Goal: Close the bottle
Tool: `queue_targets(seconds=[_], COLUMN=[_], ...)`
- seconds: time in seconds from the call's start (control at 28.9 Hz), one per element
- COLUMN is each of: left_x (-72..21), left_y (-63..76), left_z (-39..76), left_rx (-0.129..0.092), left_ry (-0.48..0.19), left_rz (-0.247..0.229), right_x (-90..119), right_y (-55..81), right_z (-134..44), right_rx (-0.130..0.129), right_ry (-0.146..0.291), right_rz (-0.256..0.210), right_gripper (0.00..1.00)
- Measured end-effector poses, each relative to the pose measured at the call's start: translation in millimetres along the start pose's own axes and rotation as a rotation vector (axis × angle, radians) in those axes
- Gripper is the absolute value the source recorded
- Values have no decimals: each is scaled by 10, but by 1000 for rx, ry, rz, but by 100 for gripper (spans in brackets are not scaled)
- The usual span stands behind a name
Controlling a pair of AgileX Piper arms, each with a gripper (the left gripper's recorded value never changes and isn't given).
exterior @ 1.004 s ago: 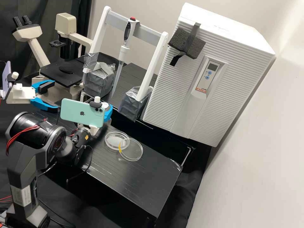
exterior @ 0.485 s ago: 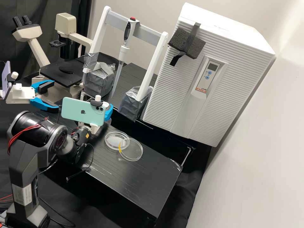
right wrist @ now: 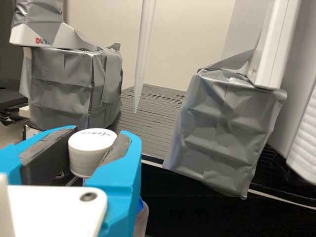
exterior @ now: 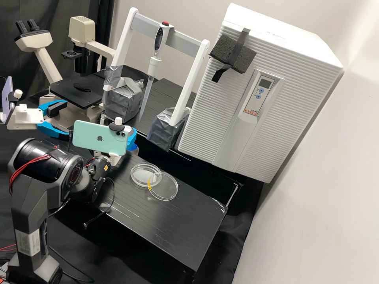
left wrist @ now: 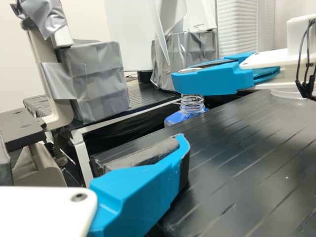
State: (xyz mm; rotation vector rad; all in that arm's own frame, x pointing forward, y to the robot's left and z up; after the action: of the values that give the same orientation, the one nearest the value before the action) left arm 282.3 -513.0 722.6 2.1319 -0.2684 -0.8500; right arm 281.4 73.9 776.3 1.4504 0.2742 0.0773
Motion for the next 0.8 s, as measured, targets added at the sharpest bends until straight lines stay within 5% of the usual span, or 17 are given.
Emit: queue_targets(seconds=[0.8], left_x=[0], left_y=[0], left_z=[0], left_rx=[0], left_ry=[0], left_rz=[0], right_x=[18], right_y=[-60], right_z=[43], right_rx=[2], right_ry=[-12], right_rz=[-18], right_gripper=[0])
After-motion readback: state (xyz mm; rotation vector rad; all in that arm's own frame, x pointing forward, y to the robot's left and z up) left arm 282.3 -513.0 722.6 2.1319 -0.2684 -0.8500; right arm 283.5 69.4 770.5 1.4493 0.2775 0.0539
